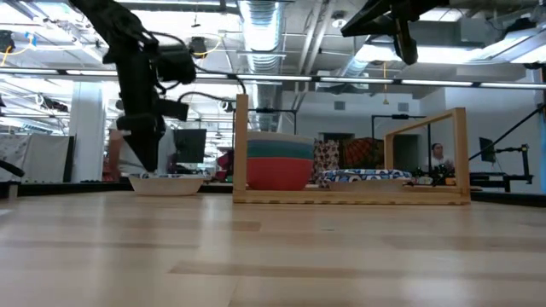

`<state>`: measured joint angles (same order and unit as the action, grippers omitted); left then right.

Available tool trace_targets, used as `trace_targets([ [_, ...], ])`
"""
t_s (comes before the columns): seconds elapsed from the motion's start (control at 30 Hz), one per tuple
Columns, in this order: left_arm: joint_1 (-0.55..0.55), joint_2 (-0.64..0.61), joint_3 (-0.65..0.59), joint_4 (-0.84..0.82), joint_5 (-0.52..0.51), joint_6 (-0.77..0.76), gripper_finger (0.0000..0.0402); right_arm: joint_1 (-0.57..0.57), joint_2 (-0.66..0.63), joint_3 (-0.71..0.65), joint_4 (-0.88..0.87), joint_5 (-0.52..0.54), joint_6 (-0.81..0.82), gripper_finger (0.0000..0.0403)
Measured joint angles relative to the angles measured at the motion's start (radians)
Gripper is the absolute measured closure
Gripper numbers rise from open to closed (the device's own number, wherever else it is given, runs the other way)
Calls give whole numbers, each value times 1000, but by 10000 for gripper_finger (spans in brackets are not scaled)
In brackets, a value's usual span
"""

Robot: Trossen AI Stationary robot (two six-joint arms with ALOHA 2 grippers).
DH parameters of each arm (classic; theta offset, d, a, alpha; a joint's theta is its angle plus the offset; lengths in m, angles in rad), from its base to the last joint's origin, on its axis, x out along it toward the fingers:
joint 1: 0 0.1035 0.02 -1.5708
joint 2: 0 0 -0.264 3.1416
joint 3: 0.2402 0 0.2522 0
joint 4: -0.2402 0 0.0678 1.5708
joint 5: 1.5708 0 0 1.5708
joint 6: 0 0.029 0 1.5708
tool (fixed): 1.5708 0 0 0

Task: Place and stack bowls onto a shelf
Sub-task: Stack the top blue patterned bowl on top of the blue patterned bowl on the shelf

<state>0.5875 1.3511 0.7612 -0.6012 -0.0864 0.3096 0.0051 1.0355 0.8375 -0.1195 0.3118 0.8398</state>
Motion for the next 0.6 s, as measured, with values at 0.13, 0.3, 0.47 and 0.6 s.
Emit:
trace_targets([
  [0.13,4,72,0,20,-8,51,186,0,0,0,0,0,0,353],
  [0.3,5,149,0,80,-89,61,186,0,0,0,0,0,0,353],
  [0.47,4,187,0,104,-95,34,194,0,0,0,-1,0,-1,353],
  [0.6,-10,177,0,89,-106,0,257,0,0,0,-1,0,-3,353],
])
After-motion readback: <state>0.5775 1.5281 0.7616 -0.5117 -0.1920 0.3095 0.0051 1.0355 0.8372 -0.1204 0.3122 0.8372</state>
